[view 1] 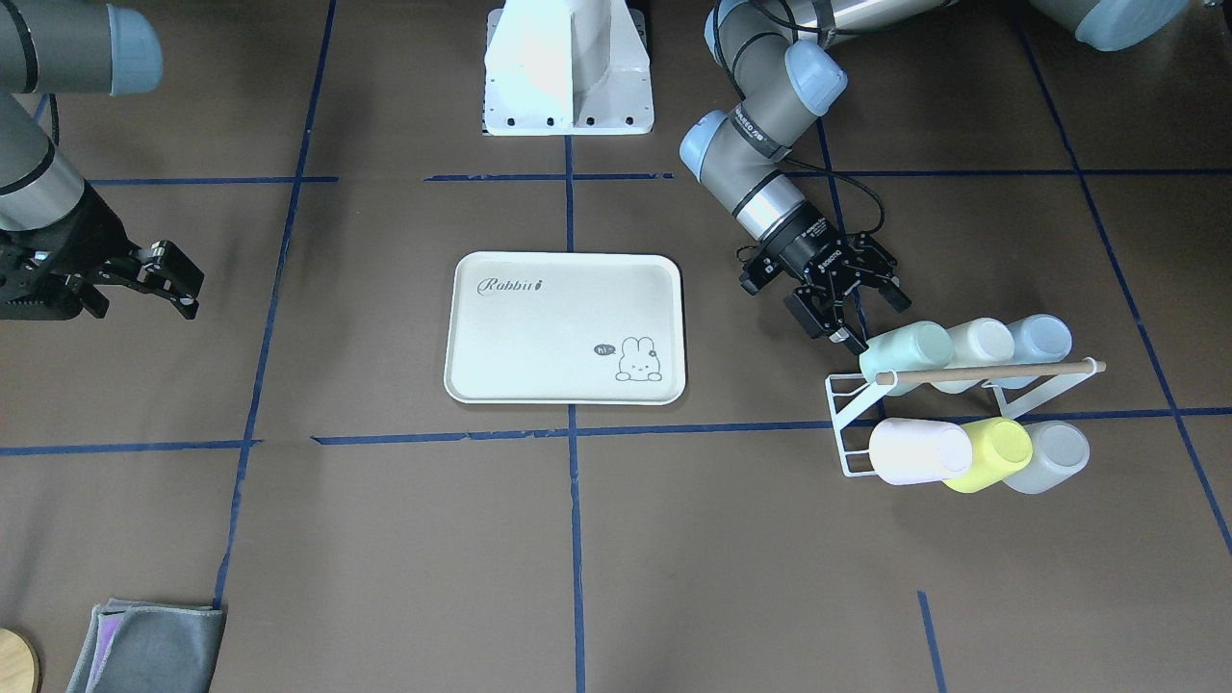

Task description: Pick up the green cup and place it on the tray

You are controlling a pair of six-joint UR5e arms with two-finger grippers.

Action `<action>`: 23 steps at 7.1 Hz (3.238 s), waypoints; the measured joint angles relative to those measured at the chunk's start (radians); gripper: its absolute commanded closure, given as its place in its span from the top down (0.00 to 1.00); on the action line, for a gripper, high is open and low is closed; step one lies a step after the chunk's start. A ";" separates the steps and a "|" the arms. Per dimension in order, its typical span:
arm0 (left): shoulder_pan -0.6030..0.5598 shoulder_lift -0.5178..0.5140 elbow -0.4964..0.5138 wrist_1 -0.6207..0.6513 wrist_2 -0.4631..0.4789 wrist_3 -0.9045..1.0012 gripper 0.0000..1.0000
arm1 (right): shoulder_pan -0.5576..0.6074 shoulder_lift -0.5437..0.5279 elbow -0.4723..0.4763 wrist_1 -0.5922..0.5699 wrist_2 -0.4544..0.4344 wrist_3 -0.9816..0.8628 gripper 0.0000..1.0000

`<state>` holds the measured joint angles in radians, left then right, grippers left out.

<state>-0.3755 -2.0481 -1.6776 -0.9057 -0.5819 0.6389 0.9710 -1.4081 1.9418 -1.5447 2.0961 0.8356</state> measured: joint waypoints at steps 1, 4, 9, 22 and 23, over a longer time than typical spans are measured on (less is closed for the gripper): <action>-0.005 0.000 0.015 0.001 0.011 -0.002 0.98 | 0.000 0.000 0.000 0.000 0.000 0.000 1.00; -0.013 -0.013 0.049 -0.005 0.033 -0.002 0.98 | 0.001 -0.001 0.000 0.000 0.001 0.000 1.00; -0.016 -0.023 0.094 -0.068 0.029 0.029 0.97 | 0.003 -0.001 0.000 0.000 0.001 0.000 1.00; -0.042 0.037 0.055 -0.200 -0.011 0.121 0.99 | 0.003 0.002 0.003 0.000 0.000 0.003 1.00; -0.041 0.046 0.047 -0.200 -0.012 0.122 0.99 | 0.003 0.002 0.003 0.000 0.000 0.003 1.00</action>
<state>-0.4168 -2.0021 -1.6310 -1.1060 -0.5935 0.7607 0.9741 -1.4057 1.9448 -1.5447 2.0962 0.8388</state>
